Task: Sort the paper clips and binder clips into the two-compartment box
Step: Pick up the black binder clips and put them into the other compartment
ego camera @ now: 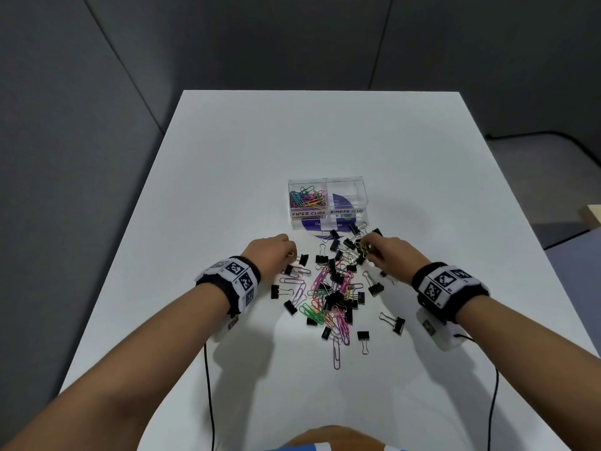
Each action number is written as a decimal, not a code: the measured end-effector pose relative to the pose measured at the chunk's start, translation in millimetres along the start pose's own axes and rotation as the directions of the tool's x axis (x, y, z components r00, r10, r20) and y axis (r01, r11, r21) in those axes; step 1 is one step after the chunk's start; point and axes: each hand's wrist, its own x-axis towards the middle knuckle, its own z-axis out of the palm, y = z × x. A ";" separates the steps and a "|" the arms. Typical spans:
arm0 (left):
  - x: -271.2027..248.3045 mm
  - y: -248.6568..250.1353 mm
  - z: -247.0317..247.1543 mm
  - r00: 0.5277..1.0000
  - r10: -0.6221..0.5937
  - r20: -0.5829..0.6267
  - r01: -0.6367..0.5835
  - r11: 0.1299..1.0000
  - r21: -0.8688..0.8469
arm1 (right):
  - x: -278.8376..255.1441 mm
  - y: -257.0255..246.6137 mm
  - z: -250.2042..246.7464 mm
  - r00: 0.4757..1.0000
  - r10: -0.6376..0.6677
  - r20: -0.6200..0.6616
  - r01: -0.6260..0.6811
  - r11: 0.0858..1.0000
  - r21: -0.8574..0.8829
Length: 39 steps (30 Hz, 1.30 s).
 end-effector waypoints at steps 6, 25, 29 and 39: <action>5.6 -14.5 -6.0 0.987 -0.144 -0.071 0.142 0.989 -0.026 | -1.0 -5.5 -2.9 0.996 0.069 0.060 -0.069 0.998 -0.012; 9.5 5.0 10.5 0.990 0.074 0.124 -0.082 0.995 0.060 | 19.6 -10.1 22.7 0.998 -0.041 0.051 0.053 0.965 -0.256; 10.1 4.0 8.9 0.992 0.066 0.107 -0.074 0.995 0.073 | 21.5 -10.0 24.2 0.999 -0.024 0.040 0.034 0.961 -0.275; 13.6 1.6 10.1 0.993 0.010 0.117 -0.007 1.000 -0.028 | 25.8 -12.9 17.0 0.988 0.007 0.156 0.030 0.971 -0.236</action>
